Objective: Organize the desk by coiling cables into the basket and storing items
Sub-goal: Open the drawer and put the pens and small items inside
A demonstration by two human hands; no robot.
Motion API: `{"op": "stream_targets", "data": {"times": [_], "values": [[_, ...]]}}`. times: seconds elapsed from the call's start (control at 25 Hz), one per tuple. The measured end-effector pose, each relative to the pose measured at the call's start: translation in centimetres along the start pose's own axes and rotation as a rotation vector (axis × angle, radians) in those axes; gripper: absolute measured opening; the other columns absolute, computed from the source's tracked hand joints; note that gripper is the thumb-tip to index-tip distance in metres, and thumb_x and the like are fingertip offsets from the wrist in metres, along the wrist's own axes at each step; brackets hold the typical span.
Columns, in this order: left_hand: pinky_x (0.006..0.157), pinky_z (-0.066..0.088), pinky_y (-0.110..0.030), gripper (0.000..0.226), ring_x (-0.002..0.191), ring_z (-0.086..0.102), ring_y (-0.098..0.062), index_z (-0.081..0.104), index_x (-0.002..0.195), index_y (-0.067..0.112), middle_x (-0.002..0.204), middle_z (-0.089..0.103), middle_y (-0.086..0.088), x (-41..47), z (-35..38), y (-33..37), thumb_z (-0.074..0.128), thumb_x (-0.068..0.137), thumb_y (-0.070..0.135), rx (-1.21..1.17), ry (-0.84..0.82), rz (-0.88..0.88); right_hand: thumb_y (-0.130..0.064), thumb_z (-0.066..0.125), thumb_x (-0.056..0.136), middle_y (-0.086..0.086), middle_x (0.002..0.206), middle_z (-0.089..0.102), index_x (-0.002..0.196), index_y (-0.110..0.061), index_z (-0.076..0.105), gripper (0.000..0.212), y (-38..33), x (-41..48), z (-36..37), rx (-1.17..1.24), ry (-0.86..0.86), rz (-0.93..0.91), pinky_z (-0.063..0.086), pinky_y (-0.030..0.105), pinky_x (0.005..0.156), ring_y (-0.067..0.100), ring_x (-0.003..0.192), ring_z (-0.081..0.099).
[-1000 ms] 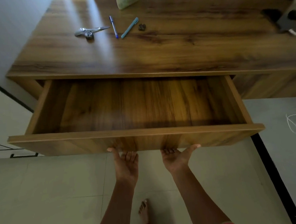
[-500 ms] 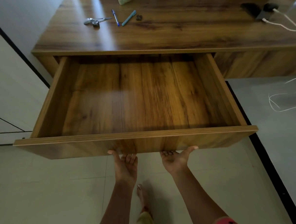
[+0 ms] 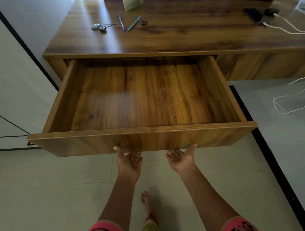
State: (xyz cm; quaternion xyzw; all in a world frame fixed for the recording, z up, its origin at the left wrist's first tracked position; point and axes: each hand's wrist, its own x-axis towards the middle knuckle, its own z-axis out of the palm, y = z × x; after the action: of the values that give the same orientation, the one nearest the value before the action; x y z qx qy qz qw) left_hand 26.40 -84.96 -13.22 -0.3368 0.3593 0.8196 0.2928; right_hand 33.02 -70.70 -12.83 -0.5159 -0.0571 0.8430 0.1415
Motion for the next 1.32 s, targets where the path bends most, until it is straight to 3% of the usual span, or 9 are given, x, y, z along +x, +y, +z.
{"op": "stream_targets", "data": {"times": [0.12, 0.24, 0.36, 0.56, 0.76, 0.88, 1.0, 1.16, 1.32], "values": [[0.117, 0.018, -0.041, 0.083, 0.137, 0.032, -0.031, 0.016, 0.143, -0.007, 0.148, 0.031, -0.022, -1.9, 1.0, 0.5, 0.022, 0.093, 0.059, 0.103, -0.046, -0.046, -0.057, 0.036, 0.092, 0.021, 0.136, 0.047, 0.128, 0.003, 0.043, 0.07, 0.8, -2.1, 0.5, -0.086, 0.048, -0.002, 0.031, 0.035, 0.111, 0.03, 0.128, 0.047], [0.11, 0.029, -0.039, 0.074, 0.131, 0.04, -0.032, 0.027, 0.139, -0.008, 0.14, 0.041, -0.025, -5.7, 3.2, 1.2, 0.018, 0.096, 0.051, 0.301, -0.226, -0.076, -0.038, 0.042, 0.095, 0.022, 0.129, 0.05, 0.123, 0.007, 0.047, 0.053, 1.0, -5.8, 2.7, -0.128, -0.042, 0.036, 0.037, 0.037, 0.104, 0.031, 0.127, 0.046], [0.102, 0.039, -0.035, 0.067, 0.125, 0.048, -0.03, 0.035, 0.135, -0.008, 0.135, 0.047, -0.023, -9.5, 6.0, 3.0, 0.023, 0.097, 0.046, 0.494, -0.319, -0.006, -0.027, 0.051, 0.093, 0.02, 0.109, 0.052, 0.105, 0.005, 0.053, 0.034, 0.1, -9.4, 5.4, -0.19, -0.111, 0.021, 0.041, 0.037, 0.092, 0.029, 0.108, 0.051], [0.099, 0.042, -0.033, 0.056, 0.114, 0.055, -0.023, 0.048, 0.127, 0.0, 0.124, 0.058, -0.013, -12.5, 12.4, 8.6, 0.027, 0.098, 0.043, 0.733, -0.415, 0.156, -0.021, 0.05, 0.093, 0.019, 0.108, 0.054, 0.108, 0.001, 0.053, 0.027, -2.7, -14.0, 11.8, -0.307, -0.29, -0.058, 0.044, 0.038, 0.087, 0.029, 0.098, 0.053], [0.103, 0.038, -0.032, 0.054, 0.116, 0.054, -0.021, 0.048, 0.128, 0.002, 0.129, 0.056, -0.011, -7.9, 20.6, 14.9, 0.03, 0.098, 0.043, 0.804, -0.428, 0.335, -0.02, 0.044, 0.096, 0.015, 0.101, 0.056, 0.088, -0.004, 0.056, 0.021, -4.9, -13.3, 22.8, -0.392, -0.399, -0.192, 0.04, 0.036, 0.095, 0.028, 0.103, 0.051], [0.101, 0.039, -0.031, 0.047, 0.11, 0.056, -0.018, 0.053, 0.122, 0.007, 0.122, 0.059, -0.007, -3.5, 24.7, 19.1, 0.034, 0.097, 0.042, 0.845, -0.395, 0.391, -0.019, 0.044, 0.095, 0.01, 0.087, 0.058, 0.081, -0.007, 0.056, 0.022, -6.1, -10.3, 30.3, -0.445, -0.443, -0.259, 0.042, 0.034, 0.091, 0.024, 0.093, 0.056], [0.096, 0.041, -0.03, 0.039, 0.112, 0.055, -0.019, 0.055, 0.117, 0.011, 0.115, 0.06, -0.002, 0.4, 28.1, 23.0, 0.037, 0.097, 0.04, 0.958, -0.353, 0.47, -0.017, 0.048, 0.093, 0.004, 0.081, 0.059, 0.081, -0.012, 0.057, 0.016, -6.6, -6.8, 37.2, -0.54, -0.412, -0.412, 0.046, 0.028, 0.078, 0.016, 0.078, 0.058], [0.088, 0.041, -0.031, 0.035, 0.113, 0.055, -0.024, 0.056, 0.12, 0.008, 0.115, 0.063, -0.007, 6.8, 31.2, 27.4, 0.05, 0.094, 0.029, 1.24, -0.123, 0.812, -0.02, 0.056, 0.089, -0.004, 0.083, 0.059, 0.092, -0.013, 0.06, 0.009, -6.1, -1.2, 43.7, -0.903, -0.255, -0.777, 0.044, 0.026, 0.071, 0.011, 0.081, 0.056], [0.094, 0.037, -0.033, 0.044, 0.121, 0.049, -0.03, 0.044, 0.131, 0.007, 0.13, 0.054, -0.015, 14.9, 33.3, 30.7, 0.055, 0.091, 0.021, 1.567, -0.015, 0.981, -0.027, 0.057, 0.09, 0.005, 0.113, 0.058, 0.111, -0.009, 0.057, 0.028, -5.6, 6.6, 48.8, -1.403, -0.191, -1.159, 0.039, 0.026, 0.086, 0.019, 0.108, 0.053]]}}
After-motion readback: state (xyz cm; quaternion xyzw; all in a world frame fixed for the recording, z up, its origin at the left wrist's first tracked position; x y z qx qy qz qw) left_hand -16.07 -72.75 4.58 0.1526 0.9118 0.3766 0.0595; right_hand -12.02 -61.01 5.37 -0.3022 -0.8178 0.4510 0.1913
